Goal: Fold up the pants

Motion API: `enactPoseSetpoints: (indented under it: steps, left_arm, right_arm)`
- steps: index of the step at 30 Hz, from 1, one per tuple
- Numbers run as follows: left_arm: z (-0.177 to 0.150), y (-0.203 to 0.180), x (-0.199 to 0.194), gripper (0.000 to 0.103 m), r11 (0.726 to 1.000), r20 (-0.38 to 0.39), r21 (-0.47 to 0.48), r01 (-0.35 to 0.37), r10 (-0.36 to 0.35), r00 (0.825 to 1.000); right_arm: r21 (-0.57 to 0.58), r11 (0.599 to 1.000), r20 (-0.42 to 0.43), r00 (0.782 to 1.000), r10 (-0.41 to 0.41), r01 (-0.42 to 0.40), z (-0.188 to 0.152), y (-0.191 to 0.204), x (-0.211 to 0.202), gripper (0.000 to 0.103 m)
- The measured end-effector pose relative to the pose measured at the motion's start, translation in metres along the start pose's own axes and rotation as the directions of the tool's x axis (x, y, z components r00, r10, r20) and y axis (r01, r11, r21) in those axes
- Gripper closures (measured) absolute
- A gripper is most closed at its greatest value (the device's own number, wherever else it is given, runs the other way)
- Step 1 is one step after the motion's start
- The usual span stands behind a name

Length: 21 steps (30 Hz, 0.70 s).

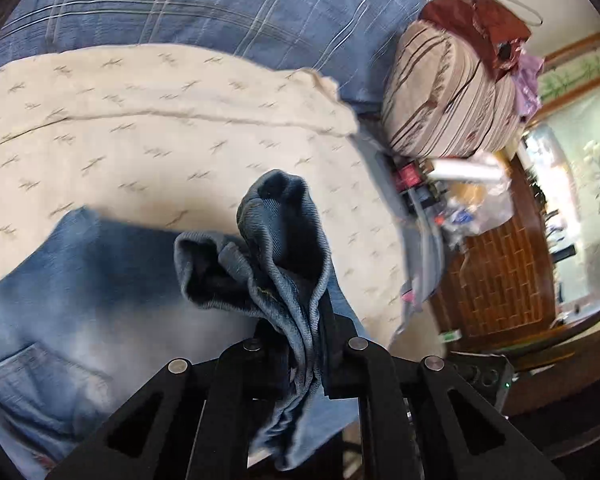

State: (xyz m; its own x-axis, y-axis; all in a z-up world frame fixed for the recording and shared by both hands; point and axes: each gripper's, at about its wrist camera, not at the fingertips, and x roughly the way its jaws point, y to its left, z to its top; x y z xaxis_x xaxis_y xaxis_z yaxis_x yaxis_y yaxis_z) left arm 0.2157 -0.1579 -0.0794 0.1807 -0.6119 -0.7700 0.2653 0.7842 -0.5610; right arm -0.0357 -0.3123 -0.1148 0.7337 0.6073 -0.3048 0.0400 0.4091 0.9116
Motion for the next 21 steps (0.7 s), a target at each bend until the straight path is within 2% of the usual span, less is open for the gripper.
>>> enactPoseSetpoints:
  steps: [2, 4, 6, 7, 10, 12, 13, 14, 15, 16, 17, 21]
  left_arm:
    - [-0.014, 0.019, 0.006, 0.093, 0.997, -0.035, -0.028, -0.075, 0.074, 0.997]
    - [-0.027, 0.051, 0.021, 0.093, 0.987, -0.107, -0.121, -0.101, 0.088, 0.99]
    - [-0.037, 0.076, 0.027, 0.092, 0.978, -0.137, -0.186, -0.095, 0.07, 0.988]
    - [-0.038, 0.081, 0.027, 0.092, 0.976, -0.136, -0.203, -0.076, 0.049, 0.99]
    - [-0.034, 0.081, 0.023, 0.091, 0.979, -0.112, -0.199, -0.038, 0.016, 0.994]
    - [-0.037, 0.075, 0.017, 0.091, 0.986, -0.088, -0.163, -0.038, 0.024, 0.996]
    - [-0.038, 0.073, 0.014, 0.089, 0.988, -0.08, -0.151, -0.037, 0.025, 0.996]
    - [-0.042, 0.073, 0.011, 0.086, 0.989, -0.075, -0.144, -0.031, 0.02, 0.997]
    - [-0.045, 0.072, 0.008, 0.085, 0.989, -0.068, -0.143, -0.024, 0.015, 0.998]
    - [-0.046, 0.071, 0.007, 0.082, 0.989, -0.06, -0.147, -0.019, 0.01, 0.998]
    - [-0.048, 0.071, 0.003, 0.079, 0.989, -0.048, -0.15, -0.014, 0.006, 0.999]
    - [-0.05, 0.067, -0.014, 0.07, 0.987, 0.018, -0.158, -0.023, 0.027, 0.999]
  right_arm:
    - [0.019, 1.0, -0.098, 0.995, -0.02, 0.022, -0.019, -0.013, 0.022, 0.094]
    - [0.022, 0.996, -0.201, 0.976, -0.083, 0.089, -0.039, -0.029, 0.048, 0.092]
    - [0.008, 0.989, -0.249, 0.958, -0.143, 0.15, -0.046, -0.034, 0.057, 0.092]
    - [-0.003, 0.988, -0.263, 0.954, -0.147, 0.152, -0.046, -0.033, 0.057, 0.089]
    - [-0.115, 0.984, -0.301, 0.939, -0.166, 0.137, -0.044, -0.007, 0.044, 0.07]
    - [-0.195, 0.979, -0.283, 0.953, -0.109, 0.054, -0.036, 0.021, 0.021, 0.069]
    - [-0.217, 0.975, -0.237, 0.967, -0.096, 0.044, -0.027, 0.03, 0.01, 0.065]
    - [-0.235, 0.971, -0.171, 0.981, -0.093, 0.052, -0.014, 0.036, 0.0, 0.05]
    - [-0.246, 0.967, -0.123, 0.987, -0.103, 0.07, -0.006, 0.039, -0.005, 0.043]
    - [-0.264, 0.954, -0.046, 0.986, -0.16, 0.142, 0.013, 0.04, -0.005, 0.039]
    - [-0.271, 0.942, -0.015, 0.978, -0.208, 0.197, 0.022, 0.038, -0.003, 0.039]
    - [-0.302, 0.89, -0.013, 0.932, -0.361, 0.341, 0.065, 0.02, 0.054, 0.04]
